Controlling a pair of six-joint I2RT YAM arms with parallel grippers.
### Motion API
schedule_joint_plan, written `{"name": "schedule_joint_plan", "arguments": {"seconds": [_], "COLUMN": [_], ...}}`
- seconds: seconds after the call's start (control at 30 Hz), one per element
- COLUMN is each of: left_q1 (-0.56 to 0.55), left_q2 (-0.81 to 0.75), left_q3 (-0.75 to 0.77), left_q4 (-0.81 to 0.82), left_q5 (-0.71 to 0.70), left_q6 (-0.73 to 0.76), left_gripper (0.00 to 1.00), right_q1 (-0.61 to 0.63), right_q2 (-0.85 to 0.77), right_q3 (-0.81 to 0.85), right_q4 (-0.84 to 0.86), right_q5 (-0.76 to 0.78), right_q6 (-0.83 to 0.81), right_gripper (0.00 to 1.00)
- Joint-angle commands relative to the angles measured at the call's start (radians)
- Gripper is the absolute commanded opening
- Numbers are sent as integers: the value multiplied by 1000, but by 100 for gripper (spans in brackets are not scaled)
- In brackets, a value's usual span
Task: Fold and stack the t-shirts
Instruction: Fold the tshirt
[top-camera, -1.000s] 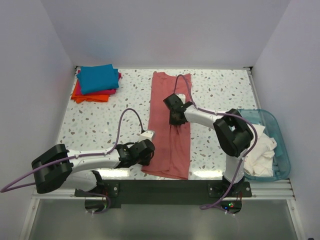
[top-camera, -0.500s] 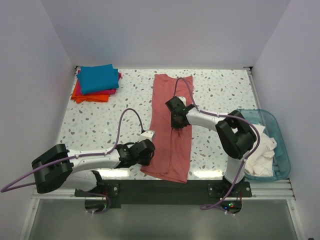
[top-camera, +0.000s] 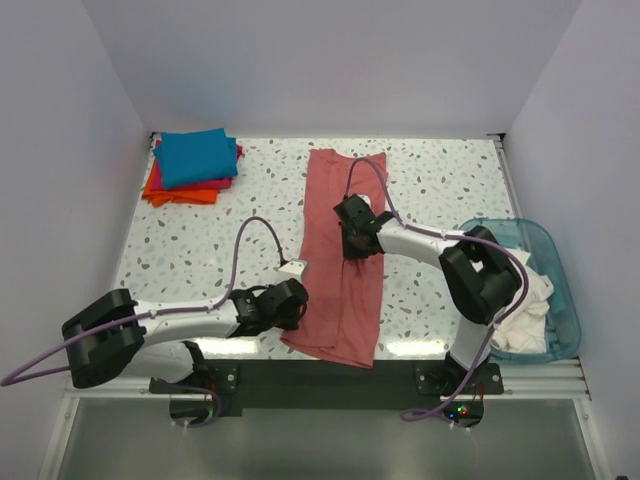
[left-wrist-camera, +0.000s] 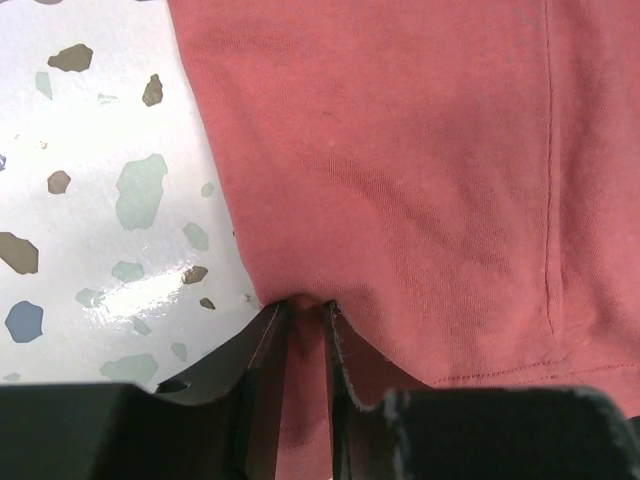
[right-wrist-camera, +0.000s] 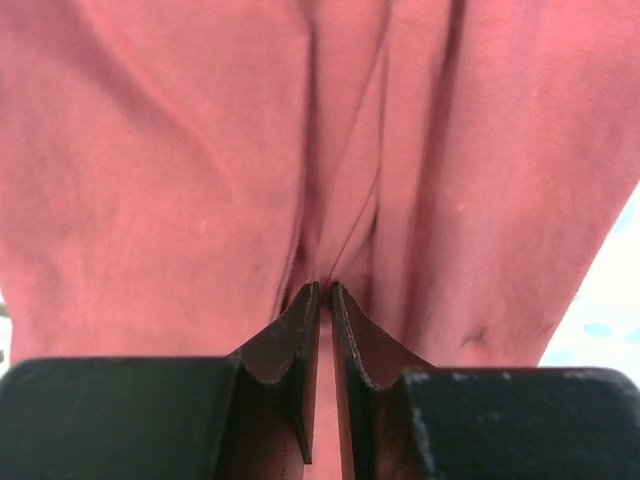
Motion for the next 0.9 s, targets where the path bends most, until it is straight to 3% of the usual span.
{"name": "schedule_joint_plan", "arguments": {"seconds": [0.0,0.17,0.2,0.4,0.5,0.53,0.6,0.73,0.87], "left_q1": [3,3,3,3,0,-1,-4,-6,-9], "left_q2": [-1,-72,-86,-221,-280,-309,-337,-373,-385], "left_q3": [-49,-61,-61,-61,-63,-66,-90,-133,-184], "left_q4": [-11,-43,-55,-152,-177,-186,-178,-167,-152], "left_q5": [10,32,30,39,91,103,152,211,222], "left_q6": [-44,-58,-58,-60,-53,-55,-56,-82,-128], "left_gripper": [25,21,21,18,35,46,54,60,61], "right_q1": [14,19,19,17,26,35,87,218,259], "right_q2": [-62,-180,-204,-460,-603,-634,-697,-816,-939], "right_q3": [-1,-37,-46,-223,-373,-411,-507,-609,-727], "right_q4": [14,-35,-61,-135,-129,-126,-121,-152,-149], "right_q5": [-25,24,32,8,-100,-124,-170,-181,-233], "right_q6": [-31,-8,-5,65,136,185,233,393,522], "right_gripper": [14,45,48,52,52,52,52,52,54]}}
